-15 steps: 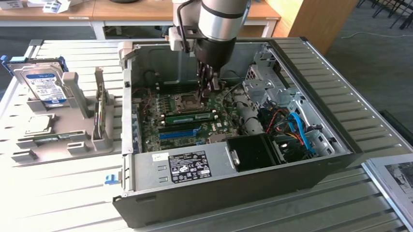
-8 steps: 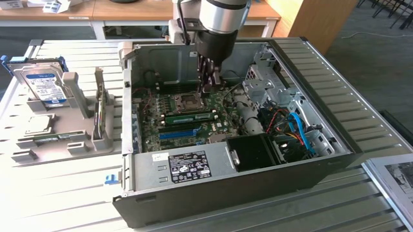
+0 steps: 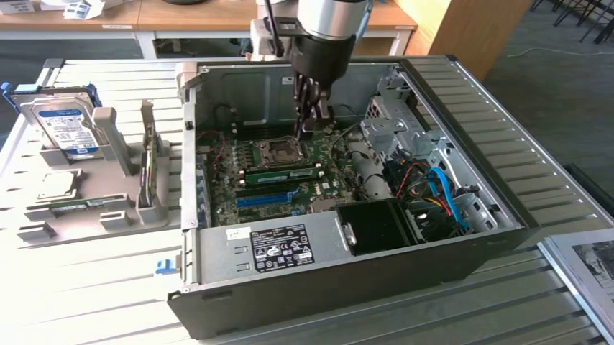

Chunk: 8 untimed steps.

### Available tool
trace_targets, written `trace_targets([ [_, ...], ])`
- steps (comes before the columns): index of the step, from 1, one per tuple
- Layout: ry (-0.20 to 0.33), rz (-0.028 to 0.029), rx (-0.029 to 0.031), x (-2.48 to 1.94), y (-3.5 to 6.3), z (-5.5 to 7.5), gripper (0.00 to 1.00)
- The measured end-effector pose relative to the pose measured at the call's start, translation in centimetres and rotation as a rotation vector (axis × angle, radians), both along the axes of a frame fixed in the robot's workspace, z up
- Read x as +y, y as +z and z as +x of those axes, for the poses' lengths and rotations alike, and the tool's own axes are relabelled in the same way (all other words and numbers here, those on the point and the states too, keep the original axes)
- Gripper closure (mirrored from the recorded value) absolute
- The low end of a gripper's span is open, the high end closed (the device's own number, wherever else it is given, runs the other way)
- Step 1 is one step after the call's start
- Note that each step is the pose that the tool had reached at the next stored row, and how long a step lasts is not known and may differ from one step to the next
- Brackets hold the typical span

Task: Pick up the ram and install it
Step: 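Insert the ram into the slot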

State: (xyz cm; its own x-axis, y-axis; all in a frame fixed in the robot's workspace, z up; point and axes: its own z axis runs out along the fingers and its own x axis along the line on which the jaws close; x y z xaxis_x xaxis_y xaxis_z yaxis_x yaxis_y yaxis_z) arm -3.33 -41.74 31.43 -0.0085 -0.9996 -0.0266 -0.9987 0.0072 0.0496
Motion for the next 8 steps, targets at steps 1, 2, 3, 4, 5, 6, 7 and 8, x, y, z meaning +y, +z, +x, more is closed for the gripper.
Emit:
trace_targets([
  [1,0.0,-0.0001,0.0,0.0,0.16,0.0,0.75],
  [2,0.0,0.0,0.0,0.0,0.31,0.0,0.75],
  [3,0.0,-0.0001,0.0,0.0,0.46,0.0,0.75],
  [4,0.0,0.0,0.0,0.0,0.62,0.0,0.75],
  [5,0.0,0.0,0.0,0.0,0.75,0.0,0.75],
  [6,0.0,-0.0001,0.0,0.0,0.89,0.0,0.75],
  [7,0.0,0.0,0.0,0.0,1.03,0.0,0.75],
  [8,0.0,-0.0001,0.0,0.0,1.18,0.0,0.75],
])
